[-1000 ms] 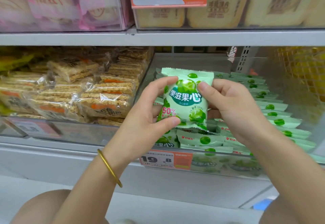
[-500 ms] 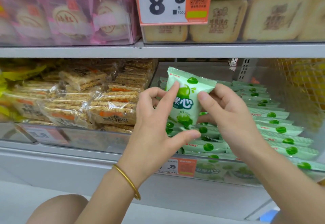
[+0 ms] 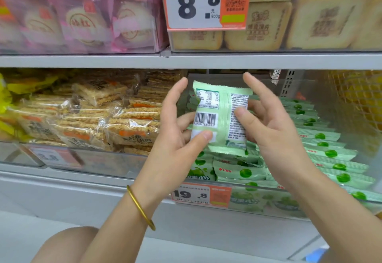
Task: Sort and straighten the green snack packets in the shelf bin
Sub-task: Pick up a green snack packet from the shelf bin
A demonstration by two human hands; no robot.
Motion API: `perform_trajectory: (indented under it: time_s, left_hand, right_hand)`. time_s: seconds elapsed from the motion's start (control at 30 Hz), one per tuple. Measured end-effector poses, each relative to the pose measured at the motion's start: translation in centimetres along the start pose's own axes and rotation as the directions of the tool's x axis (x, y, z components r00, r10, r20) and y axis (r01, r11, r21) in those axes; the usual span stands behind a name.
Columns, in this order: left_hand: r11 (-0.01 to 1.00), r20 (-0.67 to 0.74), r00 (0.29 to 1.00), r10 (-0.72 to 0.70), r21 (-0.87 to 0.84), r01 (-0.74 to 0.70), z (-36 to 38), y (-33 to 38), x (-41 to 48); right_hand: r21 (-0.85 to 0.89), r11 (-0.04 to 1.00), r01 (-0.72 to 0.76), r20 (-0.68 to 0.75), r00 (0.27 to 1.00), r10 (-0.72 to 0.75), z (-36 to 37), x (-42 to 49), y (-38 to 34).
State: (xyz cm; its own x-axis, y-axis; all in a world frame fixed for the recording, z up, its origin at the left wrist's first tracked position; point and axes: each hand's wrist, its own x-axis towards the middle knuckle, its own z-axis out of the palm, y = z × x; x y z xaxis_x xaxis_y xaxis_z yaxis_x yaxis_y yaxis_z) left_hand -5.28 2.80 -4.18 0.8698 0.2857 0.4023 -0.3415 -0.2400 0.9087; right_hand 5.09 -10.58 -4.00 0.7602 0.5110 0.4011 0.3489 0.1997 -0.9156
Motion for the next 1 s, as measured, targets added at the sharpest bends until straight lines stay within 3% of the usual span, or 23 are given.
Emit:
perform_trajectory:
  time_s: [0.2,0.63,0.83,1.0]
  left_hand:
    - [1.000,0.109,0.994,-0.018,-0.017,0.020,0.1,-0.2,0.1]
    - [0.999,0.084,0.996,-0.012,0.046,0.008,0.0,-0.1,-0.1]
    - [0.966,-0.102,0.992,0.078,0.252,-0.050,-0.6,-0.8,0.1]
    - [0.750,-0.064,0.979,0.194,0.653,-0.106,-0.5,-0.8,-0.2]
  right_hand:
    - [-0.018,1.000,0.024,-0.022,0.999,-0.025,-0.1,0.2,0.5]
    - [0.042,0.999,-0.021,-0.003,1.000,0.022,0.4,0.0,0.1]
    - [0.199,0.973,-0.118,0.026,0.993,0.115,0.1,0.0,-0.2]
    - [0.176,0.980,-0.093,0.012,0.996,0.092,0.0,-0.4,-0.1]
